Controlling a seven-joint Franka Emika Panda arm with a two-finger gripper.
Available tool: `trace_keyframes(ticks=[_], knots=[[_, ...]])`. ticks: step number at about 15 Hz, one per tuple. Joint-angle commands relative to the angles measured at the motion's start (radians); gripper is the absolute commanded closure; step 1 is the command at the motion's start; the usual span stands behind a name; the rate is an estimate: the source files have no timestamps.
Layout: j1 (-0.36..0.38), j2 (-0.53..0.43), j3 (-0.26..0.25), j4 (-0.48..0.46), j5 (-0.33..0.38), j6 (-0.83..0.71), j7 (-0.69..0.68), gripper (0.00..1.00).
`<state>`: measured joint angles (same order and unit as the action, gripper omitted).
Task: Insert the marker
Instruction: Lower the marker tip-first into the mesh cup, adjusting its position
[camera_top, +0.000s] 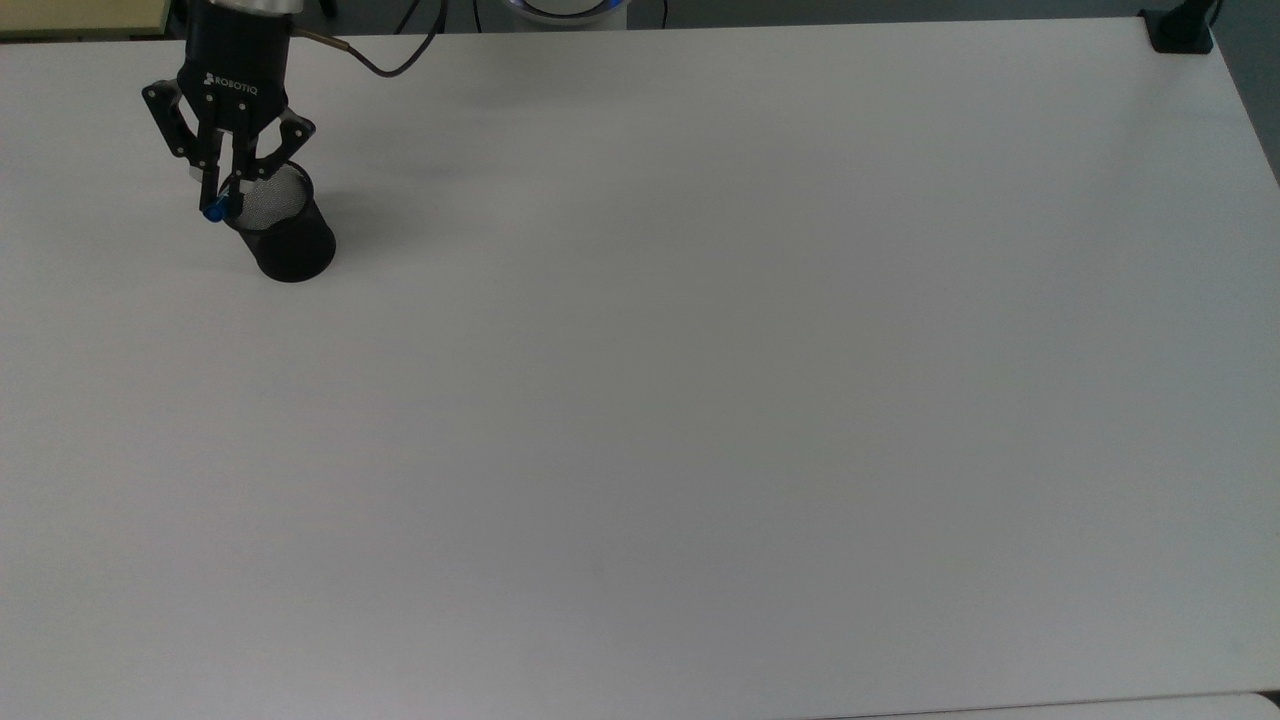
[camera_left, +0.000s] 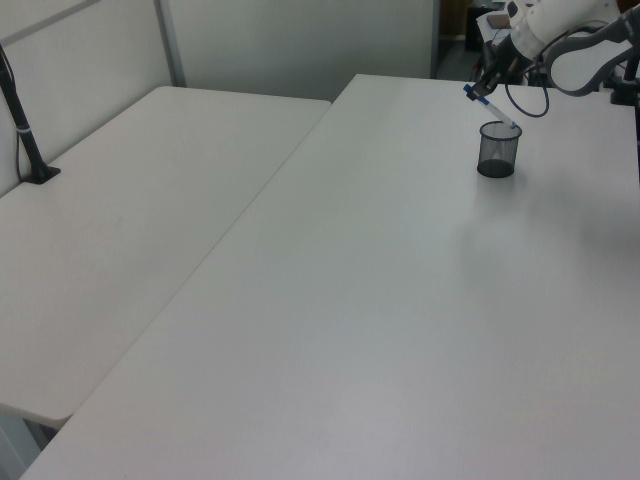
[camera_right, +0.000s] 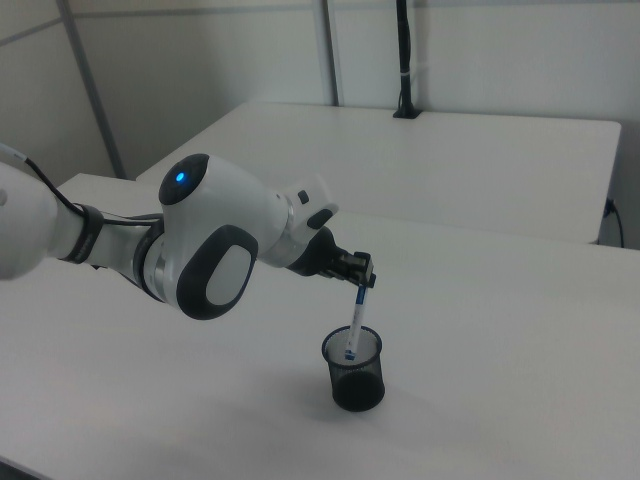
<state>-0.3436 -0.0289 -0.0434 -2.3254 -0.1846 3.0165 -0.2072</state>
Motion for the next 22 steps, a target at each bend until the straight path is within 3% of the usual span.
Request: trace_keyframes(ticks=[1,6,14,17,22], knots=[[0.008,-0.011,-0.012,-0.034,-0.015,0.036,-0.014,1.00],[0.003,0.012,-0.015,-0.123,-0.012,0.252,-0.009,1.00],[-0.018,0.009,-0.016,-0.163,-0.012,0.289,-0.008,1.00],[-0.028,0.000,-0.048,-0.163,-0.012,0.289,-0.006,0.99],[-0.025,0.000,-0.058,-0.163,-0.012,0.286,-0.004,0.98]])
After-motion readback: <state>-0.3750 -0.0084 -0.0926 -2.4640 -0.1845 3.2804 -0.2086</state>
